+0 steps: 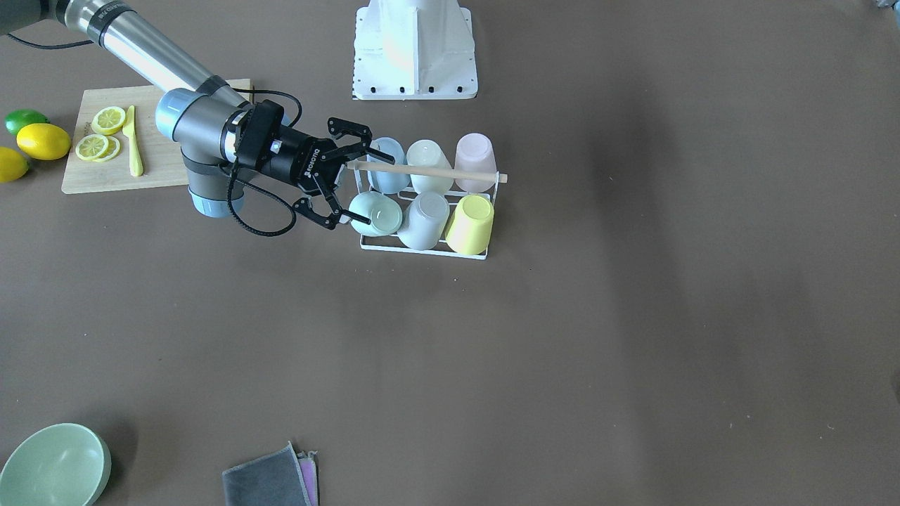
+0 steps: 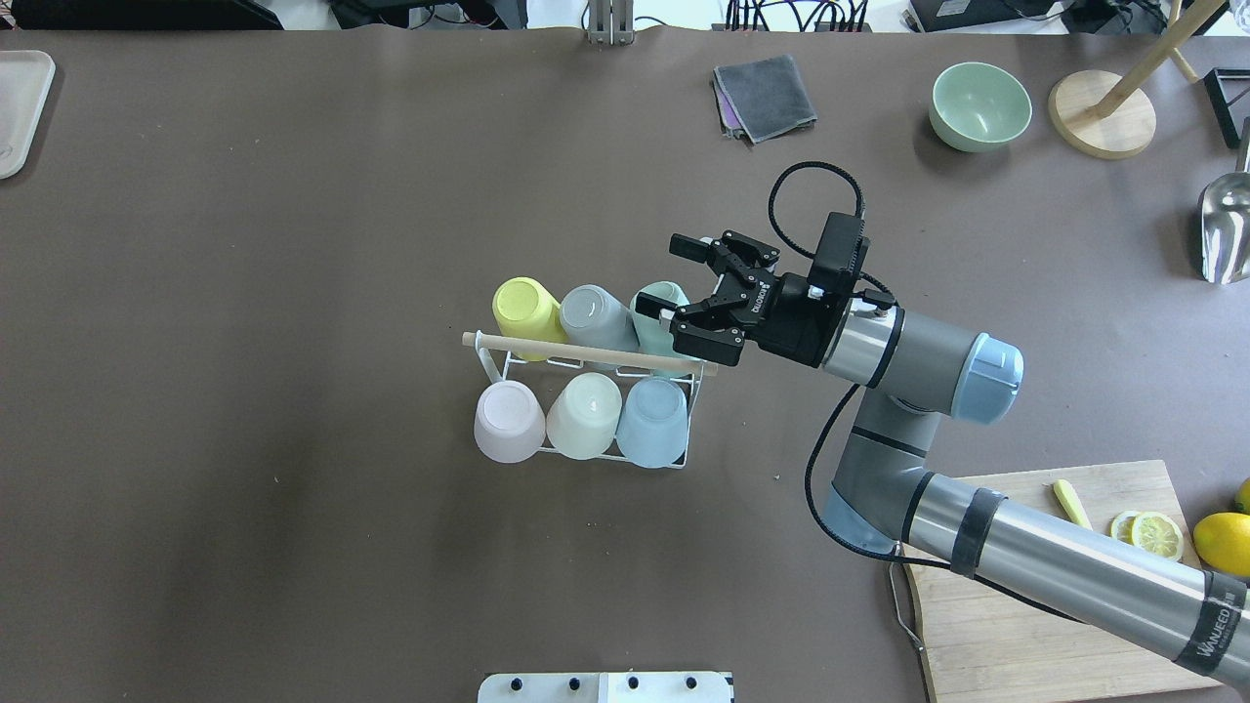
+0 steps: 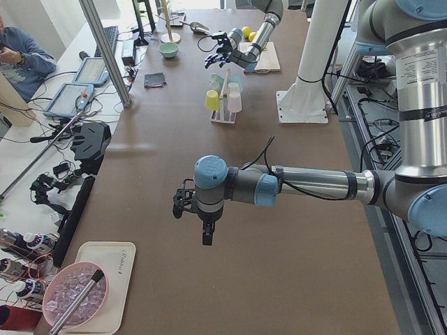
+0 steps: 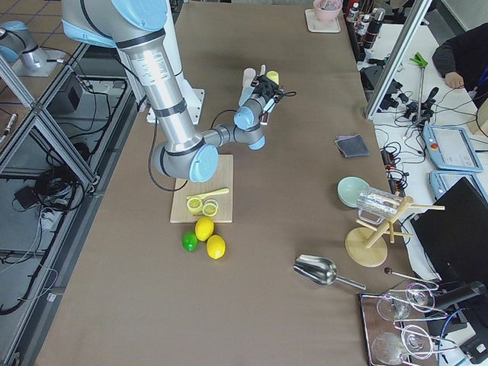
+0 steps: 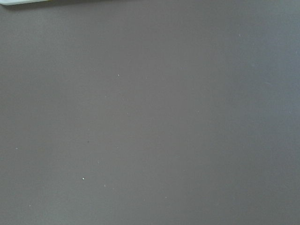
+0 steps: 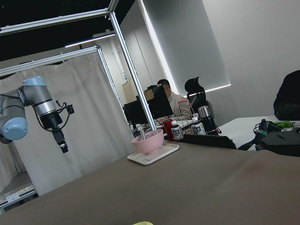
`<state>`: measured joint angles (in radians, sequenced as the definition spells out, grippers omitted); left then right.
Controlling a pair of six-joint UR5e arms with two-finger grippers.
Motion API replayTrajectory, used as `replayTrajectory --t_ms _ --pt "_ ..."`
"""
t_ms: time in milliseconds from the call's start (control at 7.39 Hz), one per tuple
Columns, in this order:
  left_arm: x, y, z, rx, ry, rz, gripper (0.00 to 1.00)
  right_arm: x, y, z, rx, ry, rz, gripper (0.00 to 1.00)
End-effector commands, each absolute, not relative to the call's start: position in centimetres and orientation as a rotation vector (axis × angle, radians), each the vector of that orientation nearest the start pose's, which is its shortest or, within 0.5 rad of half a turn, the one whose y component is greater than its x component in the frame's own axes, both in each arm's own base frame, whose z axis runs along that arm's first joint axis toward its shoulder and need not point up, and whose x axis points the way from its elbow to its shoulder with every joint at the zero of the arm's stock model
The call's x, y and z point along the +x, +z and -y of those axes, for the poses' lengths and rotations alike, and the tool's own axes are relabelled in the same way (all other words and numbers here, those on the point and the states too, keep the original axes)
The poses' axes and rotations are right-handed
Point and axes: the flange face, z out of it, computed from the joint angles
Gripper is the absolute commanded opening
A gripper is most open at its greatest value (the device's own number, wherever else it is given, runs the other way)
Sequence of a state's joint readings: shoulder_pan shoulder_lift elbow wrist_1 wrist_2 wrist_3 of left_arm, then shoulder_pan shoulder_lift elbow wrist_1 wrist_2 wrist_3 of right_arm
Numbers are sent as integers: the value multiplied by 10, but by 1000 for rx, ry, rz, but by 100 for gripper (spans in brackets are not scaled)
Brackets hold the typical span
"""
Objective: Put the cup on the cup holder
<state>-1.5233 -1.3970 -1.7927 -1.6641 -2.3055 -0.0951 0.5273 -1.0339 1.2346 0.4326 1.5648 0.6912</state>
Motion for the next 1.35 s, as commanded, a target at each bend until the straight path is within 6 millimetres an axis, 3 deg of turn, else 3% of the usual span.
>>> replayTrajectory --t_ms 0,271,406,676,812,947,1217 --pt "-46 619 432 88 9 -741 99 -450 309 452 1468 -179 1650 100" --pt "-46 619 432 89 10 -741 99 -416 293 496 1481 -154 1523 100" --pt "-46 619 432 89 10 -740 99 -405 279 508 1439 -150 1449 100" --pt "-46 619 432 89 10 -737 99 -406 274 536 1313 -152 1310 100" --pt "-46 619 432 89 10 -737 99 -396 275 552 1236 -145 1215 100" --pt "-46 619 432 88 8 -737 99 -381 271 552 1120 -198 1166 100" --pt "-46 619 432 87 9 -737 99 -339 275 525 883 -235 1079 100"
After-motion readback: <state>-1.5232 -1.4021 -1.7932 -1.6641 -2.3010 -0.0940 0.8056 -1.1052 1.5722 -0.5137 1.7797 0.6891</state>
